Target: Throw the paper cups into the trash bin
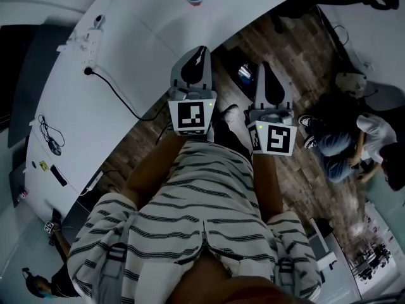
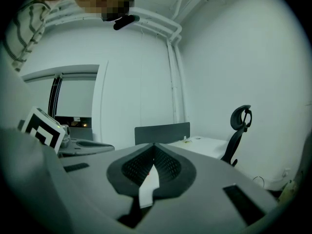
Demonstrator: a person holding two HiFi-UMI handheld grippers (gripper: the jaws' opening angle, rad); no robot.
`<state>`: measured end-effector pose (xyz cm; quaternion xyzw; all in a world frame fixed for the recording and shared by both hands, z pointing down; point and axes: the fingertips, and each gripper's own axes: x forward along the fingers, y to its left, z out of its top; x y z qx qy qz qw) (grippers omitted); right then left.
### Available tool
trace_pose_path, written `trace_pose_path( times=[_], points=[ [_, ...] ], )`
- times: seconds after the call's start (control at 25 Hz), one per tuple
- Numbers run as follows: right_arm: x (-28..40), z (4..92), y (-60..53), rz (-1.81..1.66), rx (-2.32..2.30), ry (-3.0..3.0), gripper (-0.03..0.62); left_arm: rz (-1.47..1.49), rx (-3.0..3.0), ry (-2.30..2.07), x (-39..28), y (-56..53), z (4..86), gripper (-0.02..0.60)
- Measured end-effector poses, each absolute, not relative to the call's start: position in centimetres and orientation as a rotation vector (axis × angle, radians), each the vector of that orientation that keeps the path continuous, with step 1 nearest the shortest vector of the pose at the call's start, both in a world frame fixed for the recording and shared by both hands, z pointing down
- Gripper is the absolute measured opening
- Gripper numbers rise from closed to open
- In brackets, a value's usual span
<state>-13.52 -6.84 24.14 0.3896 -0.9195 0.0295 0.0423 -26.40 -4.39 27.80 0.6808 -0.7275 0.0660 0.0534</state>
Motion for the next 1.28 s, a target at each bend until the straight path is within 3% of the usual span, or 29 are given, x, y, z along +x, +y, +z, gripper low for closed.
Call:
trace_pose_path(
  times=[0.68, 1.28],
  points=[
    [-13.5, 29.2, -8.7, 0.152, 1.174, -2.764, 0.009, 0.285, 1.987, -2.229, -29.1, -9.6, 34.3, 0.029],
    [-14.1, 32.5, -9.6, 0.217, 1.174, -2.743, 0.009, 0.312, 1.853, -2.238, -32.8, -13.6, 41.0, 0.2]
  ],
)
